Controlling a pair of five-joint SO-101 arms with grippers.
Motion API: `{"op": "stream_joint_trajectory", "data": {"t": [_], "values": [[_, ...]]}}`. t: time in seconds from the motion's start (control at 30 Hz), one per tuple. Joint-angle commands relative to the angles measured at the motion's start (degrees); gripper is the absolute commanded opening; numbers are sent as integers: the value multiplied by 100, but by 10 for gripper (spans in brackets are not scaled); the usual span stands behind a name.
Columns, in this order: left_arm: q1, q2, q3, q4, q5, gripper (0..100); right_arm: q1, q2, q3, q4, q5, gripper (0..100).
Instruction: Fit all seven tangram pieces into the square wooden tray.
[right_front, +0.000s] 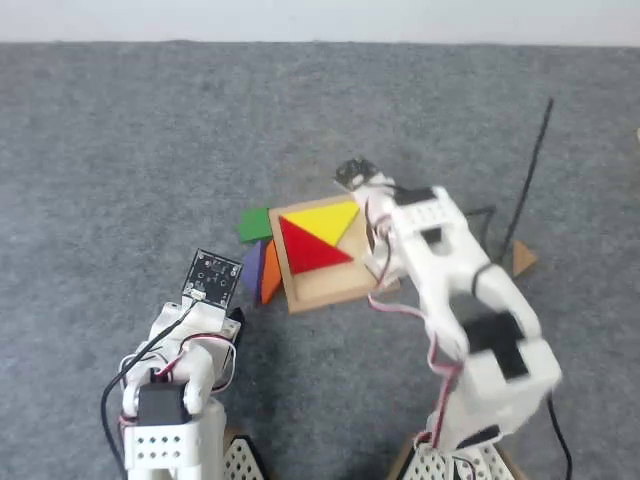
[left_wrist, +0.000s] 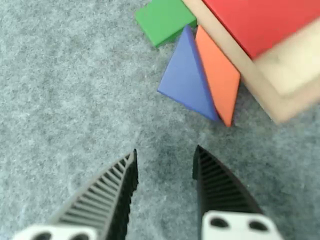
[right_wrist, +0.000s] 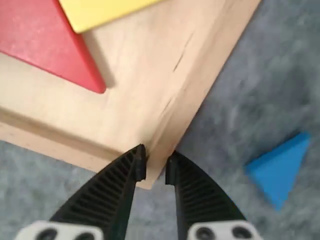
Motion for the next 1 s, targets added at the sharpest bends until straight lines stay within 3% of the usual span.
{"op": "stream_joint_trajectory", "data": {"t": [0.0, 0.23, 0.33, 0.57, 0.7, 0.97], "values": [[-35, -70, -48, 44, -44, 170, -110, -1297, 1275, -277, -18, 51], [-35, -70, -48, 44, -44, 170, -136, -3160, 1767, -101, -44, 56], [-35, -70, -48, 44, -44, 170, -488, -3477, 1556, 189, -44, 95], [-35, -70, -48, 44, -44, 170, -927, -2659, 765, 673, 35, 155], [-35, -70, -48, 44, -44, 170, -892, -1930, 440, 514, 607, 155], [-35, -70, -48, 44, -44, 170, -919, -1253, 246, 145, 633, 156]]}}
